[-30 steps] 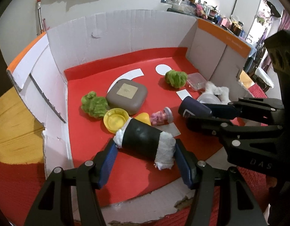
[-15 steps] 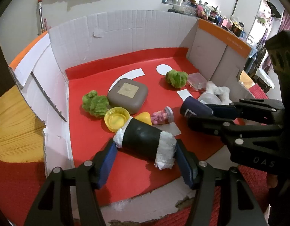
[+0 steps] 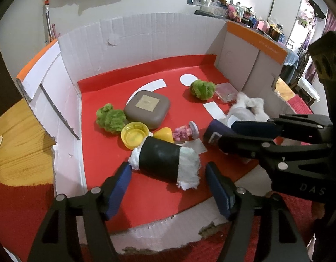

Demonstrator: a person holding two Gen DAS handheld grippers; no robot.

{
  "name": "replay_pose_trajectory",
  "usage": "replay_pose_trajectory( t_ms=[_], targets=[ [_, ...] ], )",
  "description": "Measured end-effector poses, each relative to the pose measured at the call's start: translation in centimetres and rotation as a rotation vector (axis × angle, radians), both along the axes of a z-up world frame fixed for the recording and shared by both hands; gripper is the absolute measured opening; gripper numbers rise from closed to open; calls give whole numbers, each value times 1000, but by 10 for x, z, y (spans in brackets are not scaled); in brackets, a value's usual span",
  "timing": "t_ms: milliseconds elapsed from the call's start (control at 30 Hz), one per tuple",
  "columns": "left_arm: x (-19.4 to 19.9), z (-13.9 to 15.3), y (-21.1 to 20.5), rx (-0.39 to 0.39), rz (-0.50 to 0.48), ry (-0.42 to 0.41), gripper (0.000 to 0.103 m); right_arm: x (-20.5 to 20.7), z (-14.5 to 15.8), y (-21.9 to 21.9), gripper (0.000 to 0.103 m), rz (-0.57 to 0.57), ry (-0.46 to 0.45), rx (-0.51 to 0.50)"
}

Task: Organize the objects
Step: 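Open left tool to release the tube while right tool releases the bottle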

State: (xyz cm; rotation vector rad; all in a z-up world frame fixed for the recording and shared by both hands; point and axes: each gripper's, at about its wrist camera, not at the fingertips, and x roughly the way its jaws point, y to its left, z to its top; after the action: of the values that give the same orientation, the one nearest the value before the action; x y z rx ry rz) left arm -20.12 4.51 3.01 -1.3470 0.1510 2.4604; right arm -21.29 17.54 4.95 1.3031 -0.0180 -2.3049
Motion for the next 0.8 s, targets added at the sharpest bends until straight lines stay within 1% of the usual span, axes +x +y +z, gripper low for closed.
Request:
replay_pose_trajectory(
  t_ms=[100,200,367,400,467,500,800],
  targets=[
    [4,4,1,0,-3,12,76,3,4,1,29,-7,11,-9],
    [8,8,1,-10,6,37,81,6,9,2,29,-12,21,-17],
    [16,14,-4,-13,38,67,82,15,15,5,30,-32,48,-28],
    [17,15,-6,-15,50,77,82,18,16,5,31,-39,57,-26],
    [20,17,-8,-19,71,93,82,23,18,5,49,-54,80,-12],
    [21,18,-9,-21,83,103,82,26,19,5,61,-65,99,-5],
    [31,22,-22,-11,179,160,82,46,27,15,62,-147,175,-30]
  ],
)
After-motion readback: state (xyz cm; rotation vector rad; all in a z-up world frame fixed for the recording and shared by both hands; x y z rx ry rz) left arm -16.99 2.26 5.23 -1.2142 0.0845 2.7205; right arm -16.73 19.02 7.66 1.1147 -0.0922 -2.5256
